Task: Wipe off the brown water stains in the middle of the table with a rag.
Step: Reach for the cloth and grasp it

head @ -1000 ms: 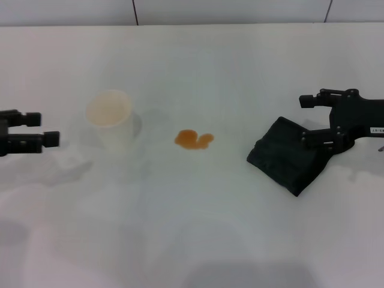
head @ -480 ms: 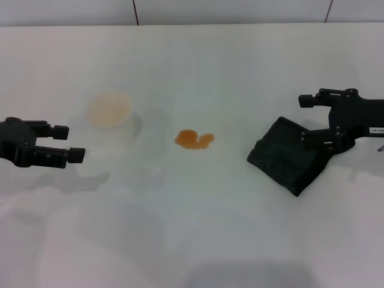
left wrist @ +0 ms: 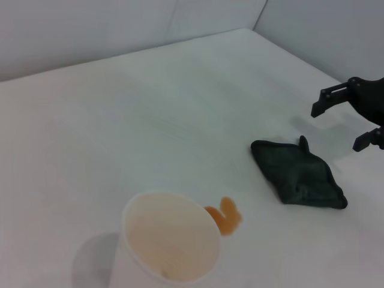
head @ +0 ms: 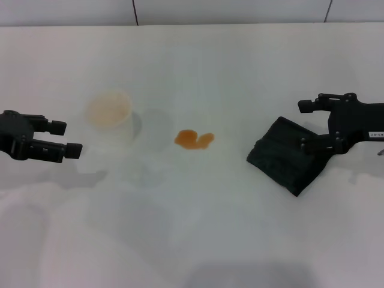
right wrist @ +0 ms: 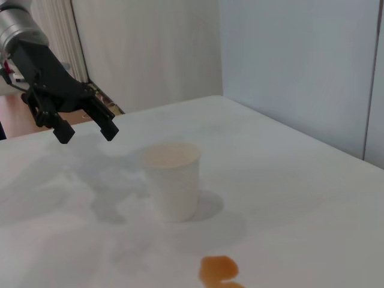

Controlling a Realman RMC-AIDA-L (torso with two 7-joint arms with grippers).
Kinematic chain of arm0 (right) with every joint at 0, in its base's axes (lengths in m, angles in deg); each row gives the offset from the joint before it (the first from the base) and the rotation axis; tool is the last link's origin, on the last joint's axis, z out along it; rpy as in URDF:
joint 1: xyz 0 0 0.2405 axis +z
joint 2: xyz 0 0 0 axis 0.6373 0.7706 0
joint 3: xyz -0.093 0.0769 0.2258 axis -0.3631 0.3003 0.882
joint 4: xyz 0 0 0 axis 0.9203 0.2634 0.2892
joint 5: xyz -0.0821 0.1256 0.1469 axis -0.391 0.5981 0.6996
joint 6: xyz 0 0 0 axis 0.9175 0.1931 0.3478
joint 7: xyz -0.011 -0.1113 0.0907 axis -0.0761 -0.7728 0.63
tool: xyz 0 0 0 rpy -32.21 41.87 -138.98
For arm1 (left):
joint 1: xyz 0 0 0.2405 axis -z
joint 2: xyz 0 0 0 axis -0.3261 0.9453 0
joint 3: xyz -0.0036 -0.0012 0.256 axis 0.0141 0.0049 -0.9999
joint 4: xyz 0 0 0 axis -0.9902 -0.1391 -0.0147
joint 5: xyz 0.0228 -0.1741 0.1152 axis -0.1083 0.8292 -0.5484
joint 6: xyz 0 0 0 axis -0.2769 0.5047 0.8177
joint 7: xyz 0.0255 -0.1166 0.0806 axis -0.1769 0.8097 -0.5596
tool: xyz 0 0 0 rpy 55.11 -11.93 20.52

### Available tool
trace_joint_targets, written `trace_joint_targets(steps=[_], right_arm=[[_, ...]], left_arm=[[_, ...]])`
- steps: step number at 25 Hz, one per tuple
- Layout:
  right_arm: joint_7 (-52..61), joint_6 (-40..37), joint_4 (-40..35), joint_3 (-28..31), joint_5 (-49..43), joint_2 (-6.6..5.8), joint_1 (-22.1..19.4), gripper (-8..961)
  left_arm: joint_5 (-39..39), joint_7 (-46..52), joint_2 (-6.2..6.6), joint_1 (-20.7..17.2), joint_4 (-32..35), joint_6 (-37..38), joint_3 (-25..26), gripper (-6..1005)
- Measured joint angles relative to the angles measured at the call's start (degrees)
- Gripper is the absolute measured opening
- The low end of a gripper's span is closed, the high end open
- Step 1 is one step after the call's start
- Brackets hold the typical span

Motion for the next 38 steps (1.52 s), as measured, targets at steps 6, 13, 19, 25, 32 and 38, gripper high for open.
trace_joint_targets(steps=[6, 13, 19, 25, 32, 38], right_arm=[[0.0, 0.1, 0.1, 0.0, 0.0, -0.02, 0.1, 854], [0.0, 0.1, 0.1, 0.0, 0.0, 0.03, 0.1, 854], [0.0, 0.1, 0.5, -0.1, 0.0, 0.06, 0.1, 854], [0.1, 0.0, 0.4, -0.7, -1.0, 0.06, 0.1, 854], [5.7, -4.2, -8.2, -2.5, -6.0, 0.11, -0.2, 853], [18.3, -8.2, -21.9, -6.5, -16.6, 0.05, 1.7, 853]], left_arm=[[-1.3, 0.4, 0.34, 0.5, -0.5, 0.0, 0.0, 861], [-0.5, 0.8, 0.49, 1.0, -2.3, -0.3, 0.0, 861], [-0.2, 1.0, 0.01, 1.8, -2.5, -1.1, 0.0, 861], [-0.1, 1.5, -0.04, 2.7, -2.5, -1.4, 0.0, 861], [-0.1, 1.4, -0.02, 2.8, -2.5, -1.5, 0.0, 861], [0.0, 1.1, 0.16, 3.0, -2.5, -1.5, 0.0, 861]])
